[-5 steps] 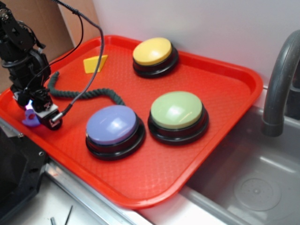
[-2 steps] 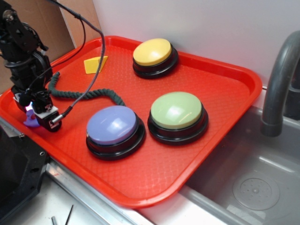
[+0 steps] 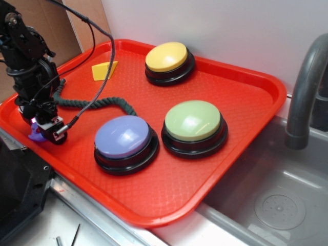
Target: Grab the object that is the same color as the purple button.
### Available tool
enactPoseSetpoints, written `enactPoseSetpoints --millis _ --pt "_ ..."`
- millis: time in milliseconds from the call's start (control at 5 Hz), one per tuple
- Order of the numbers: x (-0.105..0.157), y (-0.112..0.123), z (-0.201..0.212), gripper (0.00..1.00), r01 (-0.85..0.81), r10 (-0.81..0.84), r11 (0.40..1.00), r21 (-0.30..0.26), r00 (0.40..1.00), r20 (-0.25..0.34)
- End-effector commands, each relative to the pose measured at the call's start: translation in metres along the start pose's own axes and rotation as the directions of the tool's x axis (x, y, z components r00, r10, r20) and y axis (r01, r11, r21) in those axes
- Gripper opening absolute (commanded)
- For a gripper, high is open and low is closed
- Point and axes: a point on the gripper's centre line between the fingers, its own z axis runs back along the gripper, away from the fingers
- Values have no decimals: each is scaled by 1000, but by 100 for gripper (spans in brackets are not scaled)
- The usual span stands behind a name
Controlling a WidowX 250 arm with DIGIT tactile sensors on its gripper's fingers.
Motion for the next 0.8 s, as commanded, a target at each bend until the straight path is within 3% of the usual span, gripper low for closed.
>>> enactPoseSetpoints --millis 0,400,600 --pt "8 6 44 0 18 -19 1000 3 1000 16" --pt "8 33 132 0 -57 49 997 44 986 159" --pt "14 34 165 0 -47 37 998 47 981 192"
